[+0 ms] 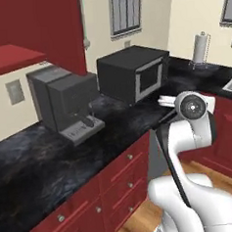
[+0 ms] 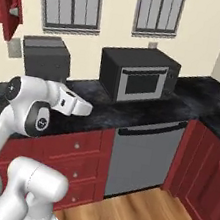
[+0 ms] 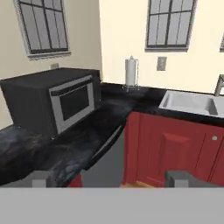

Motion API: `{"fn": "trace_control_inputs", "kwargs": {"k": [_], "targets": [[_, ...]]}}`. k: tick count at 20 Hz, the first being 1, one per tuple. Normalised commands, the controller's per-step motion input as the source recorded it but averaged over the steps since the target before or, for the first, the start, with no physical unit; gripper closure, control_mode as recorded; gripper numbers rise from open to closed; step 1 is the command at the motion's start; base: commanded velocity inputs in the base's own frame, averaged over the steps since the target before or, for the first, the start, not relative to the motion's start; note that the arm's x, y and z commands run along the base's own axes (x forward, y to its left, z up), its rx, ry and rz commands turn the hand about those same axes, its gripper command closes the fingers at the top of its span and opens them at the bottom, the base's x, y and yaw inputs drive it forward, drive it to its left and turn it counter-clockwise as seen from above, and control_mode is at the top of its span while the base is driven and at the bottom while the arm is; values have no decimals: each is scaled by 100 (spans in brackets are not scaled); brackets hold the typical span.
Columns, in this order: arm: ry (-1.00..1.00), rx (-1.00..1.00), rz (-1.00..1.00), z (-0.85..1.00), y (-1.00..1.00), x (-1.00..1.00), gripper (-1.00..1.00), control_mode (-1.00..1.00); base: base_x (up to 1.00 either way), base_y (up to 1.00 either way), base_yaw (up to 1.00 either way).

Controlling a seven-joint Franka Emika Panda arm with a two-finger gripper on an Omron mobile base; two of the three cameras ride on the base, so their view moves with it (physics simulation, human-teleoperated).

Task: Move the mug from next to the sink to the open cabinet. Then, move the bowl with the orange to the fridge to clear the area for faucet cleaning.

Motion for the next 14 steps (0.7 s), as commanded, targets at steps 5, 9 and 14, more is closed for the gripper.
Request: {"fn": "trace_control_inputs", "kwargs": {"k": [5,9,14], "targets": [[0,0,0,0,0,0,-100,100,2,-100,-80],[0,0,0,0,0,0,-100,100,14,-100,-74],[0,0,0,0,0,0,-100,100,24,-100,-63]]}}
